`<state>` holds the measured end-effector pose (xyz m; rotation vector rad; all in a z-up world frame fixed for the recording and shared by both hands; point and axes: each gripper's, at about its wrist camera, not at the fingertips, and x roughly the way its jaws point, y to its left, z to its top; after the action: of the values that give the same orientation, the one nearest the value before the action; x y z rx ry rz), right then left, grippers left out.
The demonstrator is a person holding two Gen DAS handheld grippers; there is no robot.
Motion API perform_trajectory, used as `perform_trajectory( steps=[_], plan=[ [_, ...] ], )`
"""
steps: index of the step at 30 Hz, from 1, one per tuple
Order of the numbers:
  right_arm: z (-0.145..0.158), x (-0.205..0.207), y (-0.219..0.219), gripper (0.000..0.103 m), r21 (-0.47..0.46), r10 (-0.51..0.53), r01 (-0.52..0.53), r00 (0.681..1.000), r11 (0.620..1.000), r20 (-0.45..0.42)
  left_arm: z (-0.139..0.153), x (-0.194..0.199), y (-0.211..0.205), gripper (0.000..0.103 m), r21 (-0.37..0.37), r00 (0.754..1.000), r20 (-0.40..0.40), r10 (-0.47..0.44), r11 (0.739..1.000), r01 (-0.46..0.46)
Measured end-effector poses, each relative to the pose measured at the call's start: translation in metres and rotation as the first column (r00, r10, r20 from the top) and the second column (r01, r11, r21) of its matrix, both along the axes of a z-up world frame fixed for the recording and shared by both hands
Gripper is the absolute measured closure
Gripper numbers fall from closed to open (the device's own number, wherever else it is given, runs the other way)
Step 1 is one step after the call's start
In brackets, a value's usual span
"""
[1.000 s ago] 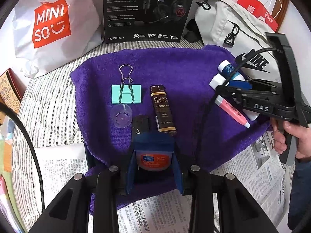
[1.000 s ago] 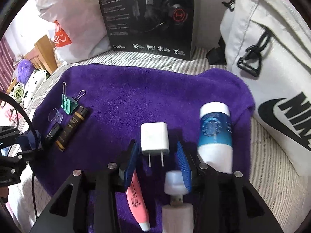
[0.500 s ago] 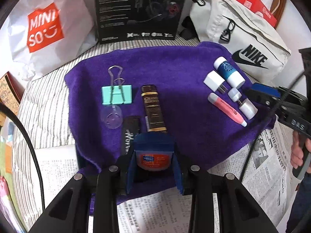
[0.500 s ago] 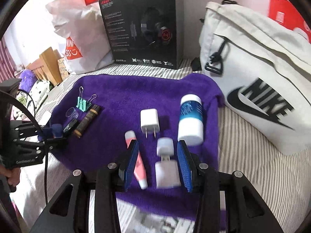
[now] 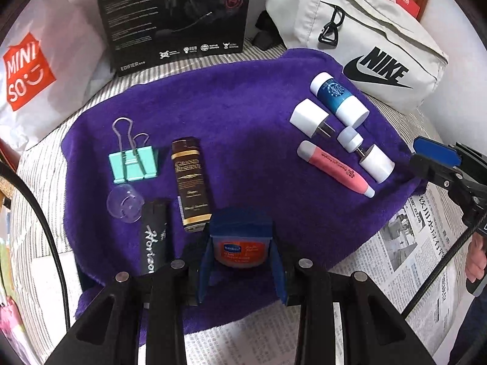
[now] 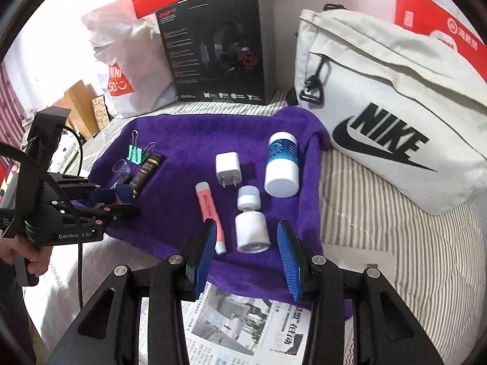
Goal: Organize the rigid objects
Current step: 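Open both tools to release the charger plug and Vaseline jar on the towel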
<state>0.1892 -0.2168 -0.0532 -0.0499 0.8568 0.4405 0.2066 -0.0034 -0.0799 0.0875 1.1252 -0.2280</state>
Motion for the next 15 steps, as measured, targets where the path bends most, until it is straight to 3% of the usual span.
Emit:
perform_trajectory(
  steps=[8, 15],
  plan=[
    [-0.007, 0.0, -0.006, 0.062, 0.015, -0.015, 0.015, 1.0, 1.0, -0.02, -0.004, 0.009, -0.01, 0.071, 0.018, 1.0, -0.012, -0.023, 1.0, 0.023],
    [-0.016, 0.0, -0.002, 0.062, 0.02, -0.004, 0.004, 0.999, 1.0, -0.039, -0.005, 0.014, -0.021, 0.071, 0.091, 0.998, -0.007, -0.056, 0.994, 0.057]
  ],
)
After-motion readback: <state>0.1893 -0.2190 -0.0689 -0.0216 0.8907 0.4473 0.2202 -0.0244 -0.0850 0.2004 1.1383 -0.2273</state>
